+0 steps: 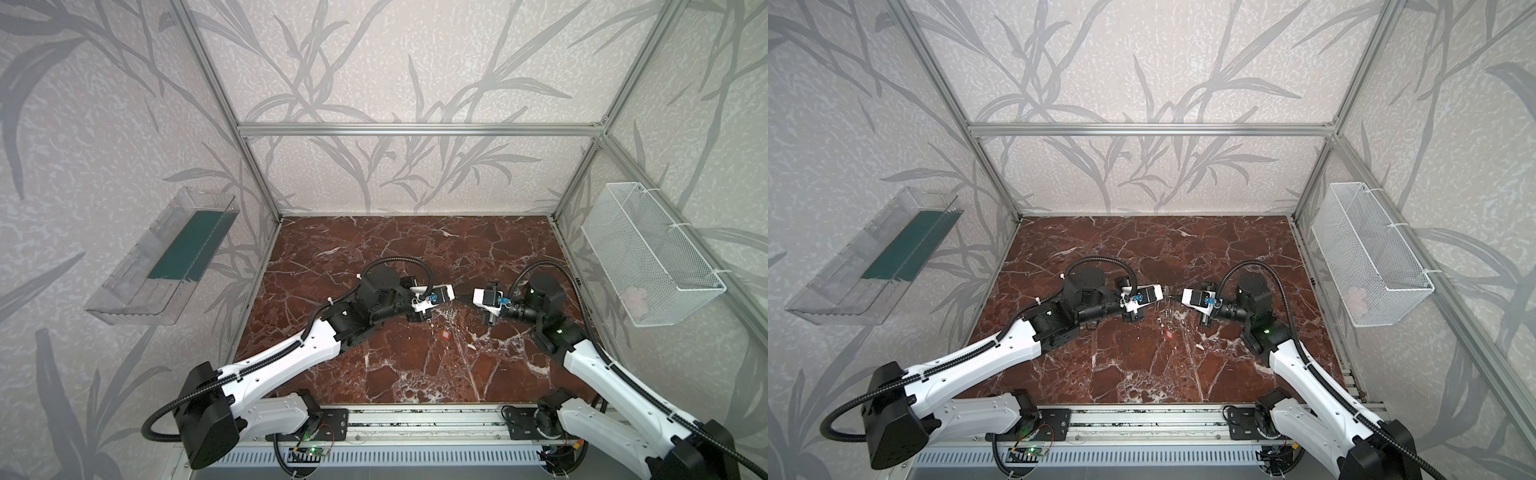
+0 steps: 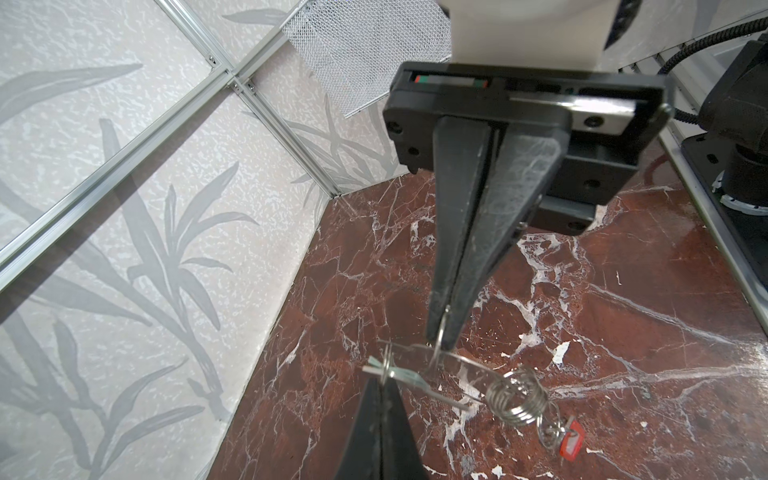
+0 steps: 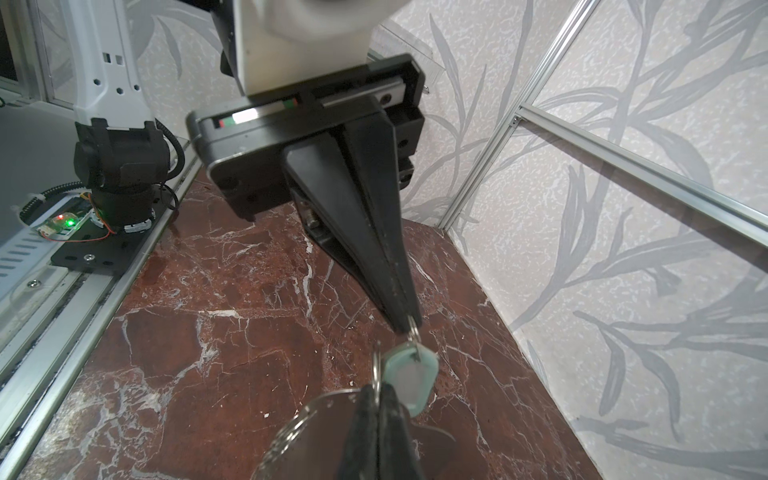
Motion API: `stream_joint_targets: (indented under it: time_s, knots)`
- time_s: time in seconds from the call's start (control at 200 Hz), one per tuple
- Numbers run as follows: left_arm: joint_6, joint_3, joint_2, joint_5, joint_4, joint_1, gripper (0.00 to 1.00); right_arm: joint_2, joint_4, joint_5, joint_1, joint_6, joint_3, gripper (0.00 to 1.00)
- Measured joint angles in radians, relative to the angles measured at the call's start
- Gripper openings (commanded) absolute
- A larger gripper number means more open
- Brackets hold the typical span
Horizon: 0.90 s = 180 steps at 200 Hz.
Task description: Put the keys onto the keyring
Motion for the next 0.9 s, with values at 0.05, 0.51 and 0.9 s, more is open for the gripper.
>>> stream_joint_targets:
  time_s: [0.05,0.51,0.9]
  knots:
    - [0.0,-0.008,-0.005,0.005,0.01,0.001,0.0,0.002,0.007,0.0,0.0,0.014,0.0,0.0]
    - [0.007,-0.046,-0.056,0.023,0.075,0.004,0.0,0.024,0.056,-0.007,0.0,0.128,0.005,0.0]
    - [0.008,-0.072,-0.071,0.02,0.101,0.006,0.0,0.024,0.116,-0.007,0.0,0.215,0.011,0.0]
